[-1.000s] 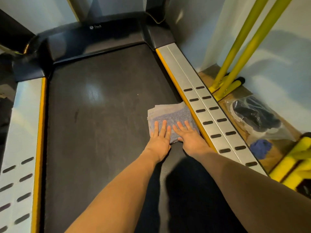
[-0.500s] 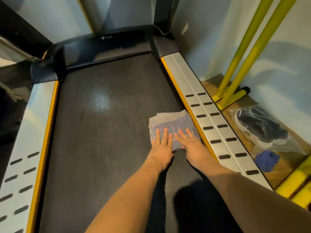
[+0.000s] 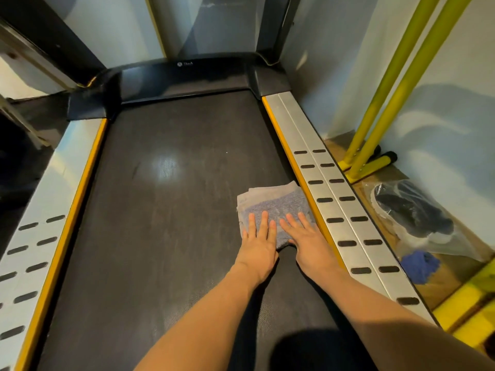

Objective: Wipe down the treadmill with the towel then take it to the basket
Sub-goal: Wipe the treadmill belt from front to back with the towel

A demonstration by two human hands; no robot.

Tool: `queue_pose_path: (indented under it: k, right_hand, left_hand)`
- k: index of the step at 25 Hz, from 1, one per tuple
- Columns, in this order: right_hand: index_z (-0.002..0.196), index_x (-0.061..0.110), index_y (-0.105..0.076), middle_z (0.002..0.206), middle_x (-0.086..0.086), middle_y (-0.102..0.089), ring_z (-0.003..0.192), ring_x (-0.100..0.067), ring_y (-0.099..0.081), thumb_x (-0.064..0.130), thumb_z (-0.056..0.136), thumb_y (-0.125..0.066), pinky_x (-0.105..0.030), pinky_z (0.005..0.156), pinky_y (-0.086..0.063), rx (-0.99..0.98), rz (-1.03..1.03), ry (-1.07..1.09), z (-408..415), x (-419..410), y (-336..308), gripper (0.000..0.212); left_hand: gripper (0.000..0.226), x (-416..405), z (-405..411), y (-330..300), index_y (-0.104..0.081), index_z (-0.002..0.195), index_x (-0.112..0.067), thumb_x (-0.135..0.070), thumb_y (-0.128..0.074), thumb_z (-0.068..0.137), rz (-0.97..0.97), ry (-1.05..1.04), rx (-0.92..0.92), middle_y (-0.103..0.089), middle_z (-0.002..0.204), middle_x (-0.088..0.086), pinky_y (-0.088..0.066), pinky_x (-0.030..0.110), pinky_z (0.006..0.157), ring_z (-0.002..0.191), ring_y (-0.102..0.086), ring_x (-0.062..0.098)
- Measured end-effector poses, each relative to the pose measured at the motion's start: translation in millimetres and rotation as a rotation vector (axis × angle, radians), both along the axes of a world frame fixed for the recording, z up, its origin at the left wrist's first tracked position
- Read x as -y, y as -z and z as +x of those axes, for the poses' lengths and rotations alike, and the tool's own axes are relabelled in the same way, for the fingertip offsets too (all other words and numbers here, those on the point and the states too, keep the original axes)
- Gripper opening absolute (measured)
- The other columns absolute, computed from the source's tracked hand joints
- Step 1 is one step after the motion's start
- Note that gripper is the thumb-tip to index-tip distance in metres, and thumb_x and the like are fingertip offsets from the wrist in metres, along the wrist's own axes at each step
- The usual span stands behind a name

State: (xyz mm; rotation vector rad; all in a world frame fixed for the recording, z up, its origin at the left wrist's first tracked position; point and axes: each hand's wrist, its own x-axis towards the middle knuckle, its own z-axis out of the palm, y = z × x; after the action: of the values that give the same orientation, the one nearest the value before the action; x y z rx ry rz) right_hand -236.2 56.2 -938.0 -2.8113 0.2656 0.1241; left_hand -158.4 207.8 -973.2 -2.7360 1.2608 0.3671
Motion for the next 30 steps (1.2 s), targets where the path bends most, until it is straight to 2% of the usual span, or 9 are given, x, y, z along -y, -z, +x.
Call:
queue_pose_path:
  k: [7,10,12,13,16,19,23,26,30]
  right_hand:
    - [0.157,0.033,-0.011,0.166,0.009,-0.008,0.154,-0.016,0.006,0.008,0.102,-0.046,-0.041,0.126,-0.008,-0.026,-0.033,0.043,-38.1,-19.3,-2.5,0.07]
    - [0.155,0.031,-0.024,0.164,0.007,-0.024,0.154,-0.016,-0.008,0.033,0.104,-0.04,-0.04,0.124,-0.021,0.036,-0.074,0.027,-68.3,-26.7,-10.4,0.054]
    - [0.152,0.032,-0.037,0.159,0.008,-0.035,0.149,-0.017,-0.024,0.057,0.098,-0.036,-0.041,0.117,-0.035,0.094,-0.019,0.076,-66.8,-24.2,-20.7,0.06]
    - [0.154,0.032,-0.034,0.161,0.008,-0.031,0.149,-0.019,-0.024,0.064,0.095,-0.036,-0.042,0.116,-0.035,0.098,0.007,0.106,-58.4,-22.2,-22.8,0.067]
    - [0.159,0.032,-0.011,0.167,-0.001,0.0,0.152,-0.03,0.0,0.072,0.093,-0.02,-0.048,0.124,-0.012,0.073,-0.1,0.146,-30.6,-22.6,-12.9,0.077]
    - [0.156,0.022,-0.021,0.161,-0.009,-0.014,0.151,-0.03,-0.01,0.062,0.1,-0.011,-0.048,0.122,-0.016,0.183,-0.241,0.034,-25.1,-29.7,4.7,0.069]
    - [0.158,0.018,-0.02,0.164,-0.007,-0.023,0.154,-0.018,-0.007,0.055,0.101,-0.004,-0.047,0.125,-0.012,0.098,-0.255,0.046,-21.6,-30.7,12.1,0.07]
    - [0.156,0.016,-0.02,0.162,-0.005,-0.025,0.154,-0.016,-0.009,0.046,0.1,-0.008,-0.05,0.124,-0.011,0.089,-0.262,0.033,-16.3,-53.9,11.1,0.065]
    - [0.156,0.013,-0.026,0.161,-0.004,-0.029,0.153,-0.017,-0.014,0.041,0.099,-0.013,-0.052,0.122,-0.014,0.1,-0.24,-0.026,5.5,-122.7,14.1,0.065]
  left_hand:
    - [0.075,-12.6,-30.0,-23.2,0.011,0.156,-0.004,-0.037,-0.034,0.105,-0.037,-0.007,-0.082,0.022,0.161,0.023,0.001,0.062,0.119,0.145,0.024,0.05]
    - [0.078,-23.4,-56.0,-36.9,0.012,0.157,-0.006,-0.039,-0.036,0.104,-0.059,0.002,-0.133,0.025,0.161,0.019,0.004,0.06,0.121,0.144,0.027,0.048]
    - [0.084,-26.3,-61.4,-40.3,0.009,0.157,-0.006,-0.048,-0.035,0.1,-0.109,0.006,-0.139,0.022,0.162,0.019,0.004,0.061,0.12,0.144,0.028,0.047]
    - [0.089,-25.5,-60.2,-37.8,0.008,0.157,-0.005,-0.053,-0.036,0.096,-0.149,-0.001,-0.131,0.021,0.163,0.02,0.004,0.063,0.119,0.144,0.028,0.047]
    - [0.099,-18.9,-50.5,-27.8,0.01,0.157,-0.006,-0.064,-0.037,0.091,-0.218,-0.009,-0.074,0.022,0.162,0.02,0.007,0.064,0.118,0.143,0.032,0.044]
    - [0.088,-22.0,-42.5,-16.2,0.008,0.158,-0.006,-0.06,-0.03,0.098,-0.222,0.022,-0.012,0.018,0.163,0.021,0.007,0.062,0.119,0.144,0.03,0.045]
    - [0.082,-26.5,-37.7,-9.6,0.002,0.157,-0.002,-0.055,-0.027,0.101,-0.196,0.064,-0.005,0.012,0.163,0.023,0.004,0.062,0.119,0.147,0.021,0.048]
    - [0.084,-42.4,-28.9,0.4,0.0,0.156,0.001,-0.058,-0.011,0.097,-0.199,0.085,0.026,0.004,0.164,0.024,-0.005,0.061,0.12,0.149,0.016,0.047]
    - [0.086,-117.5,-13.1,2.4,-0.003,0.156,0.002,-0.055,0.003,0.091,-0.23,0.03,0.08,0.004,0.164,0.026,0.0,0.062,0.119,0.148,0.016,0.049]
